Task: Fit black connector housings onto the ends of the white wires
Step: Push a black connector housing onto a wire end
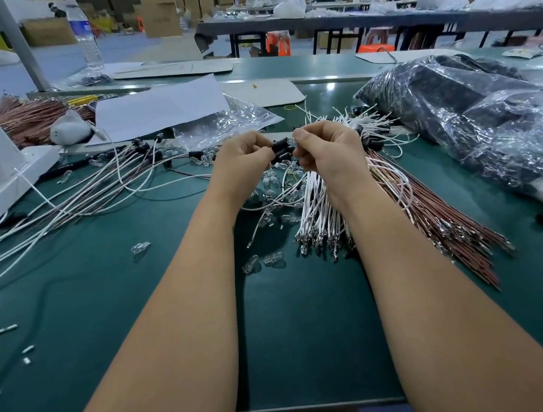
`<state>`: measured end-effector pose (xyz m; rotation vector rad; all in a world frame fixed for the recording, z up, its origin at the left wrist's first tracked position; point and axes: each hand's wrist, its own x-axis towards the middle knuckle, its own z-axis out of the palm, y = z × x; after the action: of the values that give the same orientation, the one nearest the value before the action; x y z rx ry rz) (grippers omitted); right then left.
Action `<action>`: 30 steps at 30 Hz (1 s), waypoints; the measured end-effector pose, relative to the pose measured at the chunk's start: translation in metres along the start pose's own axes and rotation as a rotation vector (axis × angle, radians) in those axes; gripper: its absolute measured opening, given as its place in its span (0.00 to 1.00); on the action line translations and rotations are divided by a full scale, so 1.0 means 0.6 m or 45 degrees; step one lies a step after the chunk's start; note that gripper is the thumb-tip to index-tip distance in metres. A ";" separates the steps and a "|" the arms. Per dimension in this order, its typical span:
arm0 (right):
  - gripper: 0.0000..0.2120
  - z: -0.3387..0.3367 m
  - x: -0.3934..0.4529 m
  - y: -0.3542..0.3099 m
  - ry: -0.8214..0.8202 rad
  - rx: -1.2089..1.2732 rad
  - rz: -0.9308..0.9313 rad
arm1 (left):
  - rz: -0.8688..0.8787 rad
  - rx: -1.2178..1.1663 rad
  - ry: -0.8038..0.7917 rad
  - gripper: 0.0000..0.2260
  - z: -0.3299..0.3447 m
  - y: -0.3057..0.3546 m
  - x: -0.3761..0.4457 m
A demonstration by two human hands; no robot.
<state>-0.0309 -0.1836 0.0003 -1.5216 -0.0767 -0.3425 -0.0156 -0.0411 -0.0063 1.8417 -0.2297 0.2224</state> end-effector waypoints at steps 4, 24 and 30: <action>0.06 0.002 0.001 0.002 0.017 -0.038 -0.026 | 0.018 0.024 -0.027 0.07 0.001 0.000 0.000; 0.07 -0.003 0.000 0.008 -0.055 -0.021 0.005 | 0.152 0.004 -0.092 0.06 -0.006 -0.010 -0.004; 0.07 -0.006 0.002 0.014 -0.113 -0.070 -0.043 | 0.123 -0.046 -0.121 0.07 -0.007 -0.016 -0.003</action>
<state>-0.0278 -0.1873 -0.0078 -1.5916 -0.1641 -0.3061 -0.0151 -0.0344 -0.0143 1.8090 -0.3871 0.1962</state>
